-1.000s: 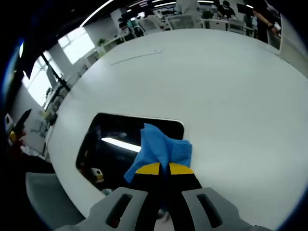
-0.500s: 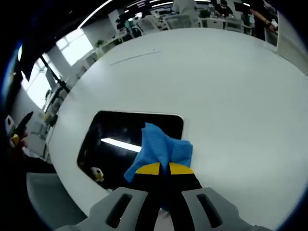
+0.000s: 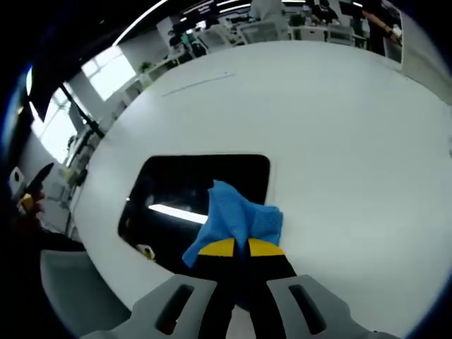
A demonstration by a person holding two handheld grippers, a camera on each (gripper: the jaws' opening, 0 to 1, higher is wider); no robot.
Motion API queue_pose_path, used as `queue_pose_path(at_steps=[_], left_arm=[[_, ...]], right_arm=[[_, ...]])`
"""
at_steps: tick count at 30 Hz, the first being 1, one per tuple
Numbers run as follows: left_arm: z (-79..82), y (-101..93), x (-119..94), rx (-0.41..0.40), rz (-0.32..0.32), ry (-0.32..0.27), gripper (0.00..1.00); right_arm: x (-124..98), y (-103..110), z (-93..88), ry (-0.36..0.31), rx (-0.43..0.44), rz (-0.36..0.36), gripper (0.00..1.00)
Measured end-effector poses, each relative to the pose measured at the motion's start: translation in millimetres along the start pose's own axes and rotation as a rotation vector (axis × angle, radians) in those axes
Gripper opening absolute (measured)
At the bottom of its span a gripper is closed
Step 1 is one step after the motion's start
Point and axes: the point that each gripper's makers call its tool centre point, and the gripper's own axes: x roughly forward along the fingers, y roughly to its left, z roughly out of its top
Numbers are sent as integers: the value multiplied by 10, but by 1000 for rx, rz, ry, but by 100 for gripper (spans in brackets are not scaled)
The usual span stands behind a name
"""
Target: Wipe the mirror surface with the cleaning cloth until all visible marks leave the cleaned area.
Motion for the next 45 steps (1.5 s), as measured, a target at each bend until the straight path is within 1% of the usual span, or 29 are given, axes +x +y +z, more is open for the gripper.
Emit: queue_pose_path(at_steps=[4,11,14,20,37,45], left_arm=[[10,-22,-7,-1,-9,-4,99],[19,-58,-26,-6,-26,-12,99],[14,-58,-28,-7,-28,-10,99],[28,-52,-35,-4,-27,-11,99],[41,11,-48,-12,-16,-18,99],[42,7,-31,-12,-21,-18,99]], right_arm=[[-30,10,-54,6,15,8,0],[-106,41,-187,24,15,9,0],[-115,37,-202,29,21,7,0],[-148,65,-276,60,24,5,0],[-159,81,-295,61,44,0,0],[-122,198,-295,64,48,13,0]])
